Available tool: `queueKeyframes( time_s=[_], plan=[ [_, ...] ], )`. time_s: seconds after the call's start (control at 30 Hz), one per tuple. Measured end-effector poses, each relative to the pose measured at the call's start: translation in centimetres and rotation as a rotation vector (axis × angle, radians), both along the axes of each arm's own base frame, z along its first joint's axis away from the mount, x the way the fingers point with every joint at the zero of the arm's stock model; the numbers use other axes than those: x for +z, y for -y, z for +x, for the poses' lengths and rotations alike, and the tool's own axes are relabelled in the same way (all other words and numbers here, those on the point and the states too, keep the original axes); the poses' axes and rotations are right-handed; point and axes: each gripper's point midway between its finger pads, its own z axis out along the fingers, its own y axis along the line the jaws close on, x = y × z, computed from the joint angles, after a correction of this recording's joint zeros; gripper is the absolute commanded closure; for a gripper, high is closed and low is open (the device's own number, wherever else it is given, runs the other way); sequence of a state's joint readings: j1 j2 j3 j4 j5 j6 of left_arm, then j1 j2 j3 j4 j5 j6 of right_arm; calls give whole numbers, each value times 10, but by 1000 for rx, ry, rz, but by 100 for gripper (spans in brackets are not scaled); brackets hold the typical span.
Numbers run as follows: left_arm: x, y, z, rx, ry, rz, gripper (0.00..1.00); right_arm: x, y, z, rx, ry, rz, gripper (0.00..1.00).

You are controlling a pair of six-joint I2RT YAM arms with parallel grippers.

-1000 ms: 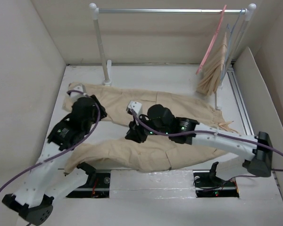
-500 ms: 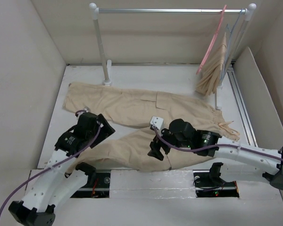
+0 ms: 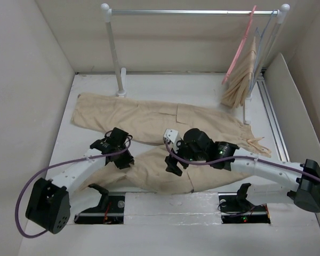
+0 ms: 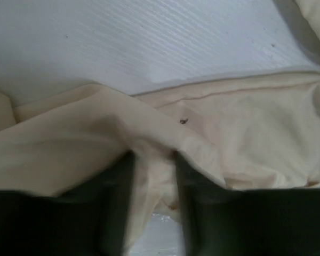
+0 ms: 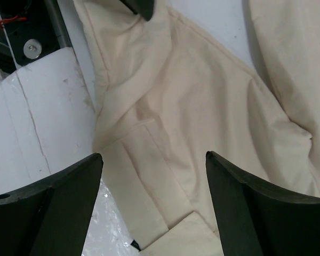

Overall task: Place the trousers on the hanger
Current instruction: Flatten out the trousers at the center of the board.

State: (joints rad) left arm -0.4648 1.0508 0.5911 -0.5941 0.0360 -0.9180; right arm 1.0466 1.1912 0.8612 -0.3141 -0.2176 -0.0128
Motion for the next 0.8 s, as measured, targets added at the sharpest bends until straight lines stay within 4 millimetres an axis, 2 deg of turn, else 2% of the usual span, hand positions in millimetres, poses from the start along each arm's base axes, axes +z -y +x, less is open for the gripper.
queueKeyframes(
  time_s=[0.1, 0.23, 0.33, 0.43, 0.57, 0.6, 0.63, 0.67, 0.7, 0.73, 0.8],
  plan=[
    [-15, 1, -1, -22, -42, 17, 100, 6, 2, 11, -18, 17, 10, 16],
    [-23, -1, 6, -34, -47, 47, 100, 7, 8, 23, -46, 29, 11, 16],
    [-11, -6, 29, -28, -15, 94, 100, 11, 14, 33, -69, 41, 19, 16],
    [35, 4, 86, -38, 103, 120, 100, 16, 20, 43, -92, 52, 31, 16],
    [122, 36, 169, -74, 336, 114, 100, 24, 24, 55, -115, 67, 46, 16],
    [139, 45, 182, -87, 385, 106, 81, 26, 26, 56, -118, 68, 50, 16],
    [152, 51, 189, -107, 423, 101, 70, 26, 27, 58, -123, 70, 52, 16],
    [158, 54, 191, -124, 442, 102, 60, 27, 28, 59, -124, 69, 54, 16],
    [159, 55, 189, -140, 441, 107, 44, 28, 29, 61, -127, 70, 57, 16],
    [155, 54, 184, -154, 426, 119, 39, 28, 31, 62, -129, 69, 59, 16],
    [136, 47, 172, -162, 378, 149, 38, 29, 31, 63, -128, 64, 65, 16]
  ],
)
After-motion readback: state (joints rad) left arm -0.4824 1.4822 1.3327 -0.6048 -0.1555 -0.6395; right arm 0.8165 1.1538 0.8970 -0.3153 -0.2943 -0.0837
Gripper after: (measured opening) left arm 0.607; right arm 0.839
